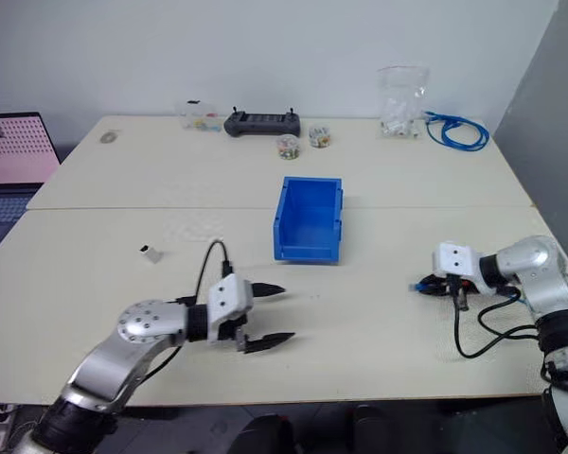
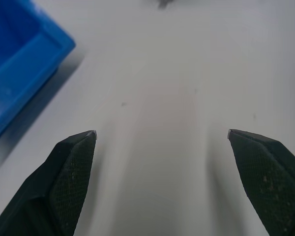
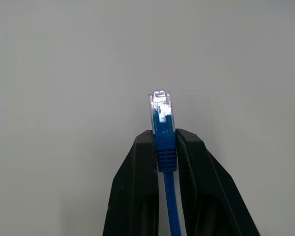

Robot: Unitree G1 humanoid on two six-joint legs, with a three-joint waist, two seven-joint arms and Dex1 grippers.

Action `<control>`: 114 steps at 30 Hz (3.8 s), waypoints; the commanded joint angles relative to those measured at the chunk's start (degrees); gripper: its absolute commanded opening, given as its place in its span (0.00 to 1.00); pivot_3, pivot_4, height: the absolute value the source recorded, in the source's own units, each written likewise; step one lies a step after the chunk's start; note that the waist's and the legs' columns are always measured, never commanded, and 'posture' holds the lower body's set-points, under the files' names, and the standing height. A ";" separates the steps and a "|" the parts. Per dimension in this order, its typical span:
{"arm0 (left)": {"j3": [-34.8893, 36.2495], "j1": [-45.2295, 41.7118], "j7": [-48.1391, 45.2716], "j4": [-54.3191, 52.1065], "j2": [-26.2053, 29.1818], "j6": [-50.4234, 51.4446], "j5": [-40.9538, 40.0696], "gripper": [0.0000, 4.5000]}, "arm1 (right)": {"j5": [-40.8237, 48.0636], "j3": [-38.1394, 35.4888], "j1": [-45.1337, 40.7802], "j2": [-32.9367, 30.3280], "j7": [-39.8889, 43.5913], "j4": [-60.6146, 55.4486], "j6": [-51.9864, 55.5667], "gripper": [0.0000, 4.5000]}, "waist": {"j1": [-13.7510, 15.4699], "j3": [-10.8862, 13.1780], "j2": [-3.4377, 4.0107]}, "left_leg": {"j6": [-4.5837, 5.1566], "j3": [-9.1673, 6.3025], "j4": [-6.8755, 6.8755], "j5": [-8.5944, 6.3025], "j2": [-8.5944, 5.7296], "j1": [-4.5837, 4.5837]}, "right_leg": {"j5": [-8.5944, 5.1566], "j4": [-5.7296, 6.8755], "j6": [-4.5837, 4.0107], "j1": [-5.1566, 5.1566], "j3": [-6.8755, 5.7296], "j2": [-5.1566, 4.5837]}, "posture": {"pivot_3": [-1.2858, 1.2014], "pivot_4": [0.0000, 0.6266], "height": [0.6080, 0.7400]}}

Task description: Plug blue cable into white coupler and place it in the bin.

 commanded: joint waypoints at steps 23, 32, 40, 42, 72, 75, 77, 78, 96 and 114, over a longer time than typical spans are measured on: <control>15.06 13.97 -3.21 6.75 8.79 -10.90 0.74 1.00 | -6.10 19.41 -9.17 36.45 -18.27 -3.23 18.34 0.47 | 0.65 0.10 0.02 | -0.02 -0.10 -0.07 -0.01 -0.03 -0.33 | -0.03 0.10 -0.10 -0.52 -0.08 -0.01 | 0.52 0.24 1.00; 9.33 8.72 -4.55 9.57 4.42 -13.86 1.78 1.00 | 4.84 10.06 -1.42 28.83 -16.91 -24.81 33.87 0.98 | 0.96 0.08 -0.01 | -0.01 -0.12 -0.03 -0.01 -0.05 -0.44 | -0.02 0.08 -0.08 -0.53 -0.08 -0.02 | 0.52 0.24 1.00; 4.35 2.01 -4.55 17.98 0.43 -20.49 6.07 1.00 | 13.19 3.10 10.21 21.04 -21.59 -43.41 47.49 0.99 | 1.18 0.08 0.00 | -0.01 -0.12 -0.04 -0.01 -0.04 -0.42 | -0.02 0.09 -0.06 -0.51 -0.10 -0.01 | 0.52 0.24 1.00; 2.77 -0.25 -4.58 21.36 -0.61 -23.05 7.69 1.00 | 14.84 2.04 12.24 20.66 -23.56 -46.80 50.05 0.99 | 1.24 0.07 0.00 | -0.01 -0.12 -0.02 -0.01 -0.05 -0.40 | -0.03 0.09 -0.05 -0.49 -0.09 -0.01 | 0.52 0.24 1.00; -4.30 -10.03 -10.99 18.05 -3.50 -6.45 0.97 0.05 | 33.33 -10.39 23.04 13.08 -33.04 -63.37 55.28 1.00 | 1.48 -0.19 0.15 | 0.00 -0.19 -0.02 -0.02 -0.08 0.01 | -0.23 -0.04 0.34 0.06 -0.15 0.00 | 0.52 0.24 1.00; -2.83 -13.16 -11.51 13.50 -5.09 4.59 -5.40 0.05 | 36.48 -12.19 25.93 12.62 -34.24 -65.66 55.98 1.00 | 1.39 -0.05 -0.06 | 0.01 -0.24 0.01 -0.02 -0.09 -0.18 | -0.23 -0.08 0.35 -0.04 -0.19 0.00 | 0.52 0.24 1.00; -1.12 -15.29 -11.17 11.45 -6.48 12.05 -10.33 0.05 | 39.45 -13.81 27.32 12.74 -35.79 -66.47 57.41 1.00 | 1.40 0.04 -0.22 | 0.01 -0.32 0.02 -0.02 -0.08 -0.25 | -0.23 -0.08 0.35 -0.08 -0.24 0.02 | 0.52 0.24 1.00; -0.17 -16.27 -10.74 10.77 -7.18 15.52 -12.81 0.05 | 41.47 -14.68 27.76 12.96 -36.82 -66.62 58.61 1.00 | 1.37 0.04 -0.23 | 0.01 -0.34 0.02 -0.02 -0.08 -0.26 | -0.23 -0.08 0.35 -0.07 -0.25 0.02 | 0.52 0.24 1.00; 17.46 -21.99 6.38 4.14 -15.58 52.28 -49.97 0.05 | 67.77 -21.25 21.23 23.31 -60.17 -59.01 61.25 1.00 | 0.00 0.06 -0.24 | -0.01 -0.33 0.00 -0.01 -0.05 -0.22 | -0.24 -0.06 0.35 -0.08 -0.17 0.06 | 0.52 0.24 1.00; 17.34 -20.32 12.59 2.08 -15.51 52.26 -56.47 0.05 | 78.86 -17.82 15.21 23.64 -65.31 -53.45 60.17 0.43 | 0.03 0.06 -0.23 | -0.01 -0.25 -0.02 -0.01 -0.07 -0.24 | -0.24 -0.07 0.34 -0.13 -0.10 0.05 | 0.52 0.24 1.00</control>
